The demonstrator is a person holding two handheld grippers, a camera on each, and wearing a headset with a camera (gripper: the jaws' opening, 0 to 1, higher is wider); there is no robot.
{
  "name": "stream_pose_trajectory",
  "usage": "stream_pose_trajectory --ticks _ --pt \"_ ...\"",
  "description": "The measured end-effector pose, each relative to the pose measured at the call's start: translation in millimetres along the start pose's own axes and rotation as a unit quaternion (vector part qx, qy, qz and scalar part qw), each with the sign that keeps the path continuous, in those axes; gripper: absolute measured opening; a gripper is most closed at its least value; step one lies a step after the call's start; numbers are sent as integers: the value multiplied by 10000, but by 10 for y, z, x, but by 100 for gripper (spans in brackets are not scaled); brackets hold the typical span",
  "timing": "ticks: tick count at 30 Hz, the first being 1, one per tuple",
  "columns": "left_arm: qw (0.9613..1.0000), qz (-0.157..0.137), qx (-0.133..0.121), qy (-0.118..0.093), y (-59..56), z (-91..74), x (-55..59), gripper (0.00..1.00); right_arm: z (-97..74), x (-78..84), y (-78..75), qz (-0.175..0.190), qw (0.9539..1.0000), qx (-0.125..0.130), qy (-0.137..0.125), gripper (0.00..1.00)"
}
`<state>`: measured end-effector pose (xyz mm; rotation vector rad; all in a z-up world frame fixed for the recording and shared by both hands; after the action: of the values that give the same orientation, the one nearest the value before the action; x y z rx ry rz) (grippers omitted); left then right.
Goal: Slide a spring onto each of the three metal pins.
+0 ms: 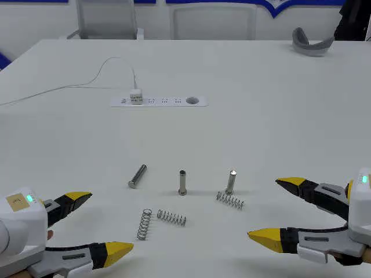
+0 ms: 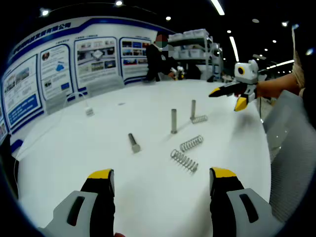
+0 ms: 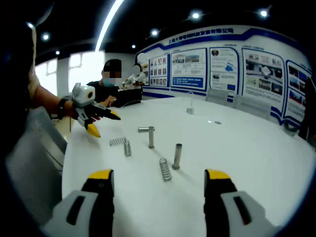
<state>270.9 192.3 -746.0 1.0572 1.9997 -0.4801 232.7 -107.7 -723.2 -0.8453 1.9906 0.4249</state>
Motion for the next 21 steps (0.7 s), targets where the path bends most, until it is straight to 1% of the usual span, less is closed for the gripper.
stream_pose_trajectory --ticks 5,10,21 --pt "10000 21 -12 30 -1 -14 14 80 -1 -27 35 -15 10000 -26 -36 76" --pt "10000 1 -44 42 5 -28 20 80 4 2 38 38 10000 -41 -21 76" --pt "10000 -18 -70 44 13 -9 -7 79 2 3 51 64 9999 -66 -47 76"
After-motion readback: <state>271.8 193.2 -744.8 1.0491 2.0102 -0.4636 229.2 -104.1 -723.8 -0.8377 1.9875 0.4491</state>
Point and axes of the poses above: the centre of the closed fingertips' face, and the gripper's own axes: z roughly forward along the fingers, y roughly to its left, x roughly out of its underside, the point moved 5 cm from there along -z, roughly backward along the fingers, and after that the axes turned 11 degrees about y, right-handed, at the moved point
